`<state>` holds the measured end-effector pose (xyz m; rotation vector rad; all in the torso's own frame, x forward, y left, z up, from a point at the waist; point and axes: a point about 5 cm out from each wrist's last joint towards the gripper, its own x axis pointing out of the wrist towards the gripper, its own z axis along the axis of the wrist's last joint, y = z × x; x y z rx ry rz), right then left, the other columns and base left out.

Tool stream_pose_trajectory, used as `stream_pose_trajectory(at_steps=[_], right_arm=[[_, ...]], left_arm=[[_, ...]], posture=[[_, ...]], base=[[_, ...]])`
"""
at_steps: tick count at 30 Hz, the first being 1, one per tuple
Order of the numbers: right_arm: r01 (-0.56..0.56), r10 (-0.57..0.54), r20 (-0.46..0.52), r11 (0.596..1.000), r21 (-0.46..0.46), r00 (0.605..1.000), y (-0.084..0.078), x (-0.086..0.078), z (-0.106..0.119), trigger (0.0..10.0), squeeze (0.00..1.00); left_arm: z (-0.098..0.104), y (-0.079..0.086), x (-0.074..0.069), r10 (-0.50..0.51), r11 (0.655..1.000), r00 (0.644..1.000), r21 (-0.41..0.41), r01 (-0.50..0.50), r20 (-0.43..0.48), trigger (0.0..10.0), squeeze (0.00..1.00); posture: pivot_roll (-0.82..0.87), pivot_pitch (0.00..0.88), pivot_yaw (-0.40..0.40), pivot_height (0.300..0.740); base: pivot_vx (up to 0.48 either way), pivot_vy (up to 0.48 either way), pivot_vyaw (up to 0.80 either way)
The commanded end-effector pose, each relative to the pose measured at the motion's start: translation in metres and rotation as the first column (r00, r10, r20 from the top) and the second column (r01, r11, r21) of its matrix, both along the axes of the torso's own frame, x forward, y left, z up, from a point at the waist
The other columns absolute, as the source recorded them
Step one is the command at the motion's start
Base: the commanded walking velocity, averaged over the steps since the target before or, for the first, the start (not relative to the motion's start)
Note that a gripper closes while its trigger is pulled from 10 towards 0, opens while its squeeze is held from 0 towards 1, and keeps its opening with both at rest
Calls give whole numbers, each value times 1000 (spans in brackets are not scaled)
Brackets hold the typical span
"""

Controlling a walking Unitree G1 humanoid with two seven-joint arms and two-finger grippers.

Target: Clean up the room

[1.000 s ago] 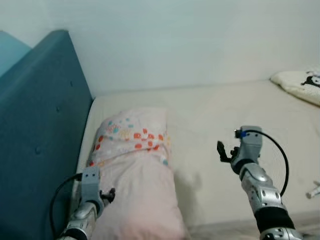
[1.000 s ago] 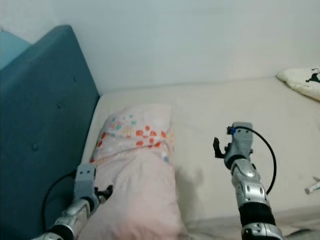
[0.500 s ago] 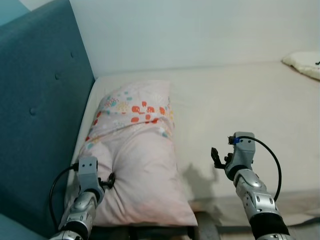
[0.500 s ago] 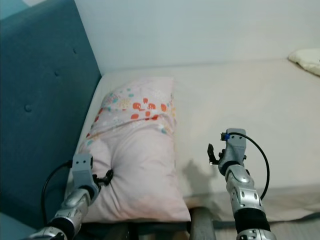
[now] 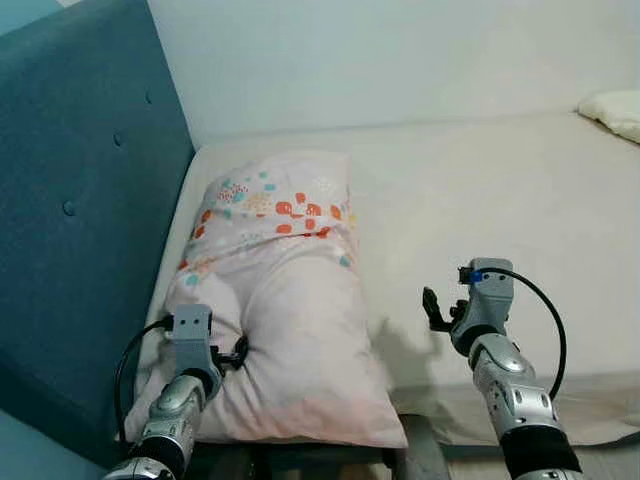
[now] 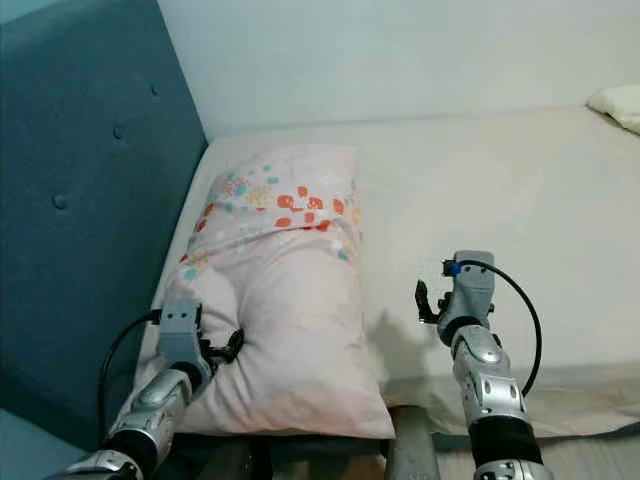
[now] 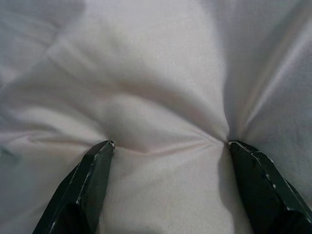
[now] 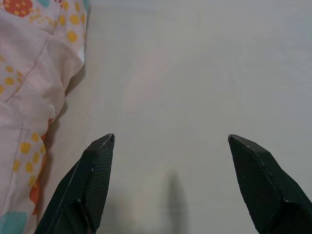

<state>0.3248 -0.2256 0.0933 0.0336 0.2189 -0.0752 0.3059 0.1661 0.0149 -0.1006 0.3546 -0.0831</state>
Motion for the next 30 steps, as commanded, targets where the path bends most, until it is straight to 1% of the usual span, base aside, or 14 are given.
stream_pose_trajectory(at_steps=[1, 4, 9, 10, 11, 13, 15, 16, 19, 21, 24, 27, 29, 30], right_arm=[[1, -1, -8, 1000, 18, 1000, 2, -3, -3, 10000, 0], [1, -1, -6, 1000, 23, 1000, 4, -4, -3, 10000, 0], [1, -1, -4, 1000, 24, 1000, 4, -4, -3, 10000, 0], [3, -3, -2, 1000, 24, 1000, 3, -4, -2, 10000, 0], [4, -4, 1, 1000, 25, 1000, 3, -3, -1, 10000, 0], [5, -5, 4, 1000, 26, 1000, 3, -3, 0, 10000, 0], [5, -5, 4, 1000, 26, 1000, 3, -3, 0, 10000, 0], [8, -8, 7, 1000, 26, 1000, 2, -3, 1, 10000, 0], [12, -12, 13, 1000, 26, 1000, 1, -2, 3, 10000, 0], [14, -15, 24, 1000, 26, 1000, 0, -1, 7, 10000, 0], [17, -18, 38, 999, 29, 999, 0, 1, 10, 10000, 0], [17, -18, 40, 999, 30, 999, 0, 1, 11, 10000, 0], [19, -21, 53, 999, 31, 998, 0, 2, 15, 10000, 0], [19, -21, 53, 999, 31, 998, 0, 2, 15, 10000, 0]], left_arm=[[-18, -13, -13, -57, 998, 993, 4, 58, -99, 10000, 1000], [-19, -20, -13, -90, 995, 989, 32, 94, -117, 10000, 1000], [-21, -21, -14, -93, 994, 987, 44, 100, -131, 10000, 1000], [-24, -23, -16, -96, 994, 983, 45, 104, -156, 10000, 592], [-27, -24, -19, -91, 994, 979, 42, 101, -185, 10000, 0], [-30, -25, -21, -89, 995, 973, 31, 98, -214, 10000, 0], [-30, -25, -21, -89, 995, 973, 31, 98, -214, 10000, 0], [-32, -26, -23, -80, 997, 968, 4, 83, -238, 0, 0], [-33, -26, -22, -52, 998, 964, -51, 40, -262, 0, 0], [-28, -23, -16, -25, 996, 966, -90, 1, -259, 0, 0], [-21, -18, -9, 2, 993, 970, -117, -31, -244, 0, 0], [-20, -18, -8, 5, 992, 971, -121, -35, -241, 0, 0], [-12, -15, 1, 21, 987, 977, -150, -54, -214, 0, 0], [-12, -15, 1, 21, 987, 977, -150, -54, -214, 0, 0]], posture=[[-110, 163, 68, 582], [-107, 167, 69, 582], [-108, 169, 71, 582], [-108, 169, 71, 582], [-108, 169, 71, 582], [-110, 168, 72, 582], [-110, 168, 72, 582], [-110, 167, 72, 582], [-112, 162, 74, 582], [-112, 159, 77, 582], [-111, 157, 79, 582], [-111, 157, 79, 582], [-111, 152, 80, 582], [-111, 152, 80, 582]], base=[[0, 0, 0], [0, 0, 0], [0, 0, 0], [0, 0, 0], [0, 0, 0], [0, 0, 0], [0, 0, 0], [0, 0, 0], [0, 0, 0], [0, 0, 0], [0, 0, 0], [0, 0, 0], [0, 0, 0], [0, 0, 0]])
